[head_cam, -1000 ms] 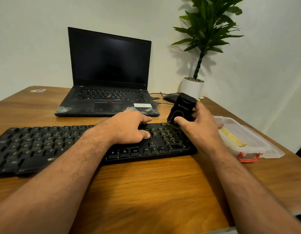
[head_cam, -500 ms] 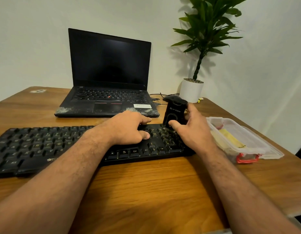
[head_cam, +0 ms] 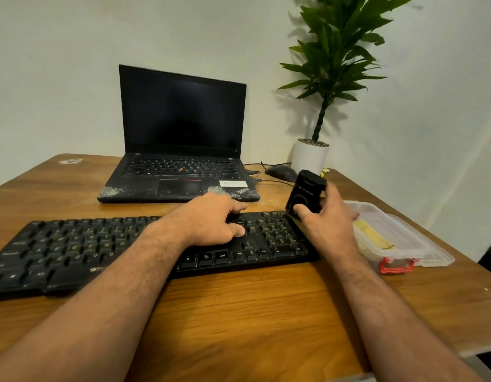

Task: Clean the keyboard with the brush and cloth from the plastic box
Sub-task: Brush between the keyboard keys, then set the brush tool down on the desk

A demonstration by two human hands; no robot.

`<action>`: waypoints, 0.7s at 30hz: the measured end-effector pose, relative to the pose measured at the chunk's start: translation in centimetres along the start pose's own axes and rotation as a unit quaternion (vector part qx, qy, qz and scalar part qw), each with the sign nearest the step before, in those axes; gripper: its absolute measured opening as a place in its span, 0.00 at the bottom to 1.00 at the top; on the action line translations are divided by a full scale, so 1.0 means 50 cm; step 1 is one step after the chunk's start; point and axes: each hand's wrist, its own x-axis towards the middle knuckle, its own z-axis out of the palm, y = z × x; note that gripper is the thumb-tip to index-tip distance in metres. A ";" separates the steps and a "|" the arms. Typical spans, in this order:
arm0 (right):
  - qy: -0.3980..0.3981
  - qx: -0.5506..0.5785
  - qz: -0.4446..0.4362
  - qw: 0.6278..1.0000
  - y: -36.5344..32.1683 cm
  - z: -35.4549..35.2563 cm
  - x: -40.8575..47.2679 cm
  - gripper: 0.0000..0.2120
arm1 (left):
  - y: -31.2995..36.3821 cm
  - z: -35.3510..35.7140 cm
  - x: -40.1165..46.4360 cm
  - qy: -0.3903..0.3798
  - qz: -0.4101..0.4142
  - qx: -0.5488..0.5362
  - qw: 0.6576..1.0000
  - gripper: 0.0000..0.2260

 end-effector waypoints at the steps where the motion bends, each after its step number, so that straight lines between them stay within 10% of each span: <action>1: -0.006 0.009 -0.003 1.000 -0.001 -0.008 -0.010 0.30 | 0.000 0.000 -0.003 0.001 0.000 0.000 1.000 0.28; 10: -0.014 -0.025 -0.068 0.997 -0.003 -0.086 -0.135 0.29 | 0.018 0.010 -0.027 0.091 0.029 0.026 0.995 0.27; 21: -0.151 -0.041 0.090 0.984 0.034 -0.229 -0.177 0.23 | 0.117 0.056 -0.086 0.253 0.153 0.074 0.953 0.20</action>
